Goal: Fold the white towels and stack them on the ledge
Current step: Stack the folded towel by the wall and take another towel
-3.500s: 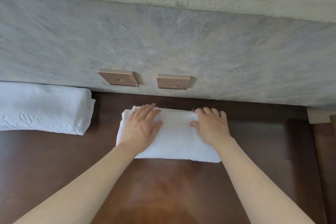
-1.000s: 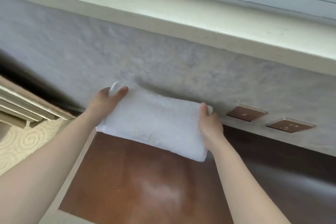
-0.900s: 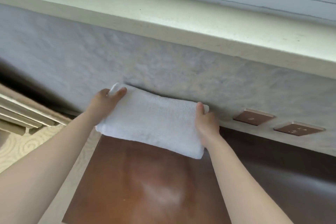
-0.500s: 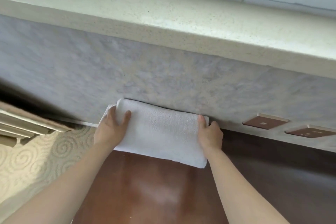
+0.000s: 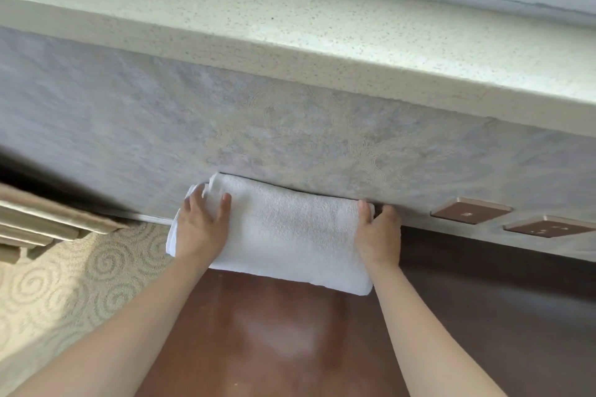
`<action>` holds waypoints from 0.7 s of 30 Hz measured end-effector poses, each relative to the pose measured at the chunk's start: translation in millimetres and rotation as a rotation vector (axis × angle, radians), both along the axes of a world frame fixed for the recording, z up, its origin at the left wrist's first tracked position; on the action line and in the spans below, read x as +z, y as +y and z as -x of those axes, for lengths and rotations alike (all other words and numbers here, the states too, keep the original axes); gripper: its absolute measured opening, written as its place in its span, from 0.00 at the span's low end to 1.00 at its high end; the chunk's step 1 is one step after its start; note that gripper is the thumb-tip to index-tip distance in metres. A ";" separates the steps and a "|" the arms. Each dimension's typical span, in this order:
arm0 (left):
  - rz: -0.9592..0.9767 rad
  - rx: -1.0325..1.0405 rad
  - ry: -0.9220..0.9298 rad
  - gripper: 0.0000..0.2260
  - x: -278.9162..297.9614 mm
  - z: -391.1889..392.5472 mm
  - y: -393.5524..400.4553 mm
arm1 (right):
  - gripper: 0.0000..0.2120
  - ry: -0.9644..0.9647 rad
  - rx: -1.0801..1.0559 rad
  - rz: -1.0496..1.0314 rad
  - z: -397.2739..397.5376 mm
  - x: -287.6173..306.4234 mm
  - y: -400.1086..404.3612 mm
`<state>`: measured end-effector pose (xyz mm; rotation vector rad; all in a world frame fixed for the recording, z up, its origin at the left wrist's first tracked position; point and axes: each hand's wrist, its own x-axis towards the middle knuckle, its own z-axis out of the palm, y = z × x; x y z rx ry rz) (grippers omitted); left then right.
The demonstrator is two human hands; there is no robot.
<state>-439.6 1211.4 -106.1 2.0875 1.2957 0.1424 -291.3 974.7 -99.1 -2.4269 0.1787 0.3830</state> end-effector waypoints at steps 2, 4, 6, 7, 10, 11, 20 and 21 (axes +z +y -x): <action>-0.244 -0.106 -0.074 0.31 5.2 9.9 -12.7 | 0.16 -0.362 0.156 0.139 19.1 10.1 2.2; -0.348 -0.457 -0.196 0.35 8.3 17.6 -31.5 | 0.13 -0.605 0.459 0.138 45.9 14.1 9.3; -0.392 -0.885 -0.137 0.45 4.8 20.2 -46.9 | 0.21 -0.530 0.780 0.196 65.6 6.0 17.3; -0.470 -1.026 -0.049 0.49 1.2 18.8 -49.3 | 0.25 -0.462 0.869 0.273 69.0 1.8 20.0; -0.633 -1.077 0.108 0.50 -0.1 8.4 -49.3 | 0.30 -0.432 0.944 0.389 60.9 -2.9 22.5; -0.643 -1.059 0.122 0.49 -0.2 5.8 -50.0 | 0.30 -0.436 0.951 0.389 59.2 -2.8 22.2; -0.716 -0.996 -0.097 0.27 -5.8 7.5 -46.8 | 0.57 -0.519 1.152 0.526 57.6 -10.4 0.2; -0.700 -0.977 -0.093 0.29 -8.5 7.9 -49.7 | 0.59 -0.530 1.167 0.533 53.7 -12.5 -1.3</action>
